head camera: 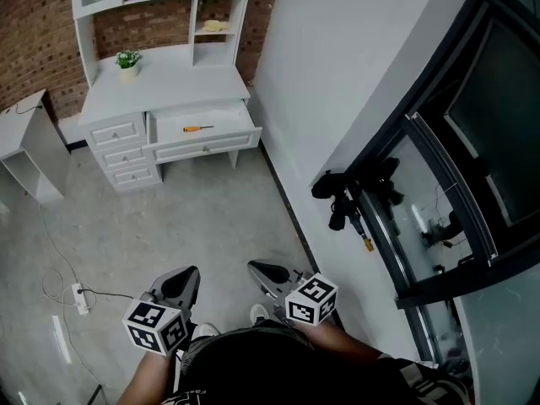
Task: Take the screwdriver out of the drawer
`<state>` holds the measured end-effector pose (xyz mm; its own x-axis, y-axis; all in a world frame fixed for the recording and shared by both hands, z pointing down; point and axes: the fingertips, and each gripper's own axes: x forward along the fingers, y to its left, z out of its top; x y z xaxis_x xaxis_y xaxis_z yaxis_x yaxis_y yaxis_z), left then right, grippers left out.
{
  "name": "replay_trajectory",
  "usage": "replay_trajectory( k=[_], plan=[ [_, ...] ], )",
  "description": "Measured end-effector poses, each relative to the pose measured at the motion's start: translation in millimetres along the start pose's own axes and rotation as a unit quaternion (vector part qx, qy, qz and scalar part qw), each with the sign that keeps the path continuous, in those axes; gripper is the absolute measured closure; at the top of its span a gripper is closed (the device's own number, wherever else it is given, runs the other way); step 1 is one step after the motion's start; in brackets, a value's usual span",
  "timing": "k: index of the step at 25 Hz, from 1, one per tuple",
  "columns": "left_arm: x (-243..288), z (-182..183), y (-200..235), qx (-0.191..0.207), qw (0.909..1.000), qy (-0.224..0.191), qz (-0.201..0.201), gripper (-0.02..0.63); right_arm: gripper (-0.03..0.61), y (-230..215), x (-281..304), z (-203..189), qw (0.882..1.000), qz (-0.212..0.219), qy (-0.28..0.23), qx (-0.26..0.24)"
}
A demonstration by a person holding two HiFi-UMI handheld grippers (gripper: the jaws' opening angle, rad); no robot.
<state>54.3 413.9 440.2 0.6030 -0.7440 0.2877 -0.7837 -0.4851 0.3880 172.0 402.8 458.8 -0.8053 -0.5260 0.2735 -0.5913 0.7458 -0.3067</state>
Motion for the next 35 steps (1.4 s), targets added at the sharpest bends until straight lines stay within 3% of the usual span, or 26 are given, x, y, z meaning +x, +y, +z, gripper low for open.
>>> replay_trajectory(
  k=[13, 23, 35],
  plan=[
    [-39.2, -2.5, 22.7, 0.052, 0.9986, 0.01, -0.003, 0.598, 0.572, 40.9, 35.3, -10.1, 1.0, 0.002, 0.003, 0.004],
    [-56.2, -11.1, 41.7, 0.037, 0.9993, 0.009, -0.005, 0.598, 0.572, 59.4, 43.2, -16.9, 1.0, -0.009, 0.007, 0.004],
    [-30.6, -8.1, 62.4, 0.01, 0.9997, 0.016, 0.013, 0.598, 0.574, 23.9, 71.1, -5.6, 1.0, 0.001, 0.006, 0.02]
  ],
)
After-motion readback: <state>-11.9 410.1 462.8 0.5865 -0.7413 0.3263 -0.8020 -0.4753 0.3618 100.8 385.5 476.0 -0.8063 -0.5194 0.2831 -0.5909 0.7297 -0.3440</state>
